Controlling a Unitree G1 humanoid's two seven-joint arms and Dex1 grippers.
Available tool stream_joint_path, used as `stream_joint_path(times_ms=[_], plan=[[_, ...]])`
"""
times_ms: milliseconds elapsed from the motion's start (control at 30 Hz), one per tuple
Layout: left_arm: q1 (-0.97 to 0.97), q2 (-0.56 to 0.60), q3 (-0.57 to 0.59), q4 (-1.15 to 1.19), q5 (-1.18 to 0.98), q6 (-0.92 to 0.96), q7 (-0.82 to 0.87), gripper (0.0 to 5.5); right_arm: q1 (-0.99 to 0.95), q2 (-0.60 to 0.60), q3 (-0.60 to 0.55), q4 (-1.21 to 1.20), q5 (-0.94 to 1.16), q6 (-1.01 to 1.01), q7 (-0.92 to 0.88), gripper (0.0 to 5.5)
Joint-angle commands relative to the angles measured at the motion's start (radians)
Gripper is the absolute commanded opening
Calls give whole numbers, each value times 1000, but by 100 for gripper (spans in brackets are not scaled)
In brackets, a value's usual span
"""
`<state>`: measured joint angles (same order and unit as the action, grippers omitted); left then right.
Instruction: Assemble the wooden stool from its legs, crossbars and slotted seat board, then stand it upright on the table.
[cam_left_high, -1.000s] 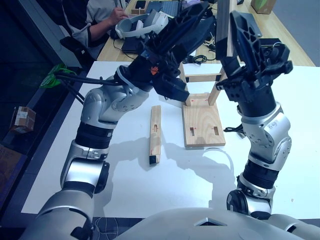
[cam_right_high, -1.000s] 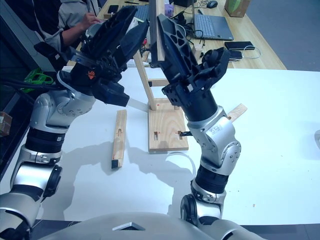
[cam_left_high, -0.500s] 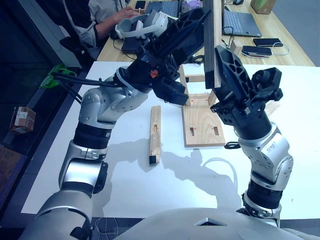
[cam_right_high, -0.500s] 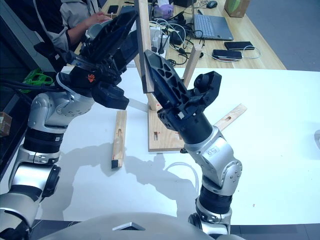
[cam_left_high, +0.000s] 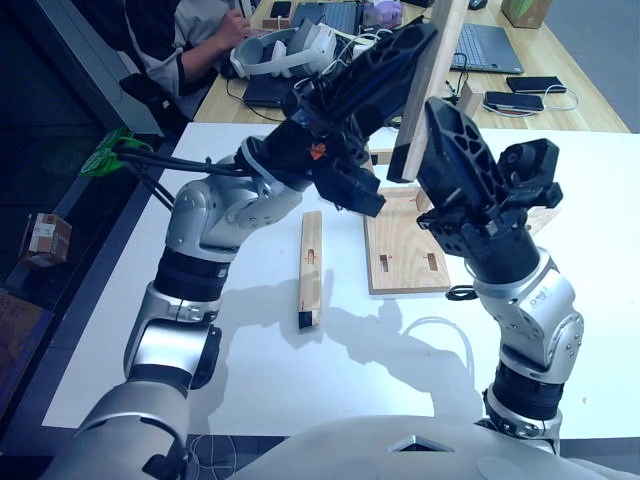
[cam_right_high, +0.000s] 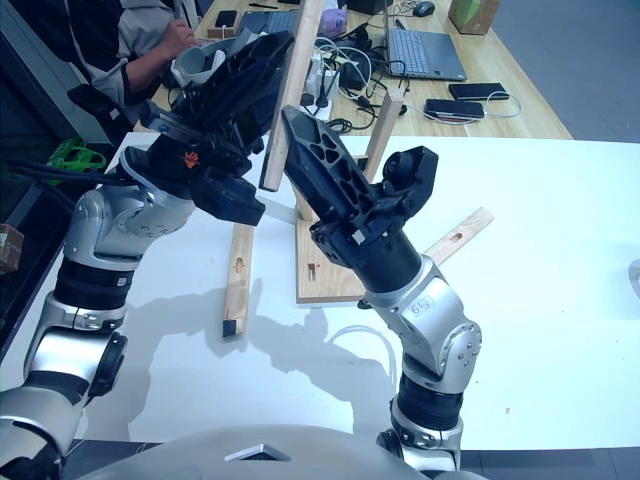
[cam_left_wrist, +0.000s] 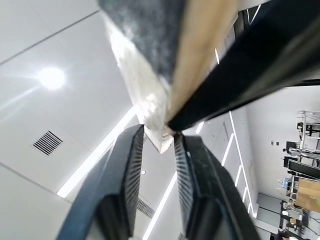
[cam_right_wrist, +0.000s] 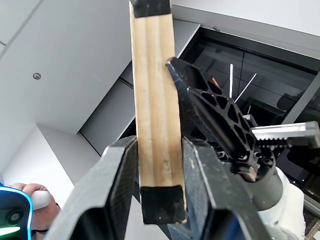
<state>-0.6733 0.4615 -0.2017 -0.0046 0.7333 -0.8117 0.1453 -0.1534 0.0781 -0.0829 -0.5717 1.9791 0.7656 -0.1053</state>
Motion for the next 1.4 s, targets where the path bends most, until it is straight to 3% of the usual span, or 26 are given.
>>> stream_joint_path(times_ms=[33,200,400,633,800,933,1067,1200,1400], plan=[[-15,-20,-15,-56,-60,-46,-16,84,-40,17,-100,153,-7,-29,-134,128],[19,-32,-15,-70,-78,-29,-40,79,-91,-51,-195,267,-7,16,-149,128],[30,-38,-7,-59,-82,-30,-53,41,-61,-123,-202,301,-7,79,-130,222],[74,-47,17,-39,-126,52,-97,40,-8,-375,-214,420,-19,201,-59,341],[179,-135,44,-55,-335,412,-250,40,-12,-441,-155,403,-326,159,71,432],[270,-209,115,-150,-604,778,-368,40,-31,-508,-46,316,-727,22,218,432],[315,-208,158,-253,-823,1063,-480,40,-42,-608,86,258,-1093,-143,382,432],[316,-203,241,-335,-927,1237,-456,40,-39,-576,115,284,-1248,-230,428,432],[279,-242,380,-365,-955,1411,-277,40,14,-509,119,281,-1356,-281,427,432]])
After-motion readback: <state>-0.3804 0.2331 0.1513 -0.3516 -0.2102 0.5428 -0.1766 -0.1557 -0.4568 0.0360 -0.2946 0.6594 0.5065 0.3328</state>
